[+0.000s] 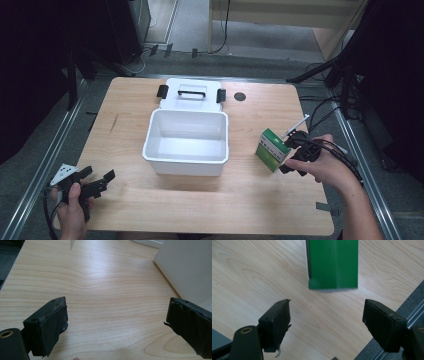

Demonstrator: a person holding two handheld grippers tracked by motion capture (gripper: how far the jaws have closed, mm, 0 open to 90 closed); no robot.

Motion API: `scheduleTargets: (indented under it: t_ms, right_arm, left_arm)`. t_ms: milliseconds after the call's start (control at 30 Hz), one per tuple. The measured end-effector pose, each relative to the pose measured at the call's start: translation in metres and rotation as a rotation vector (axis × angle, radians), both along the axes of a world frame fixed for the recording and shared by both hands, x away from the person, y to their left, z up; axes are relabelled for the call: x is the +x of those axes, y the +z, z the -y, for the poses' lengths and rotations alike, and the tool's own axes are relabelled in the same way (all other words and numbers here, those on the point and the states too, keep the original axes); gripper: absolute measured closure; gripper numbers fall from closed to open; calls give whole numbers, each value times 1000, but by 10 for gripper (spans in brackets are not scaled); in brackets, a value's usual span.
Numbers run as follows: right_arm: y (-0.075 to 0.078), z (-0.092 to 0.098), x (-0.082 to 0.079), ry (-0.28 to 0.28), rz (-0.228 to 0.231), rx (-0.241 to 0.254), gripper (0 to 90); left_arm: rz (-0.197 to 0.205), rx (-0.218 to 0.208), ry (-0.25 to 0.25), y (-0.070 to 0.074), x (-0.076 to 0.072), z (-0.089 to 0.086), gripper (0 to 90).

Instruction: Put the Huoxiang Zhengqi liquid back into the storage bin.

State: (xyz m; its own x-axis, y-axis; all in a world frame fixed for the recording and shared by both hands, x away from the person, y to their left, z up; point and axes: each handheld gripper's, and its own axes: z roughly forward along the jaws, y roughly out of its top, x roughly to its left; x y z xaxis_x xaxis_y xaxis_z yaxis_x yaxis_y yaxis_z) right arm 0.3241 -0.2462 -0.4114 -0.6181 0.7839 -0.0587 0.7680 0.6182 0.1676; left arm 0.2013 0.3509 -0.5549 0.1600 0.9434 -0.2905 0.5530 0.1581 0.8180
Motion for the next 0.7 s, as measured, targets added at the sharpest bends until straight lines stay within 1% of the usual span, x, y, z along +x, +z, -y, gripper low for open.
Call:
scheduleTargets:
  t_ms: [67,133,167,200,333,367,433,467,567,700]
  right_arm:
    - [3,-7,5,12,-9,-19,212]
    - [4,-9,7,16,-13,-24,207]
    - [5,-13,11,15,-20,-30,204]
    - [5,-13,11,15,-20,-30,204]
    - [6,-22,19,7,-40,-40,191]
    - [6,-24,21,13,-40,-42,191]
    - [6,-25,22,8,-39,-46,191]
    - [6,-28,25,12,-31,-49,186]
    - [7,-31,27,6,-31,-48,191]
    - [8,-35,32,6,-13,-45,239]
  left_arm:
    - [-2,-1,-4,0,0,0,45]
    - [-2,-2,-5,0,0,0,45]
    - [-3,-2,-4,0,0,-1,45]
    - [-2,-2,-2,0,0,0,45]
    - [-2,-4,-5,0,0,-1,45]
    - [-3,-5,-4,0,1,-1,45]
    - [-3,-5,-4,0,1,-1,45]
    - [-3,-6,-4,0,1,-1,45]
    - [-4,-6,-3,0,1,-1,45]
    - [-5,-6,-5,0,1,-1,45]
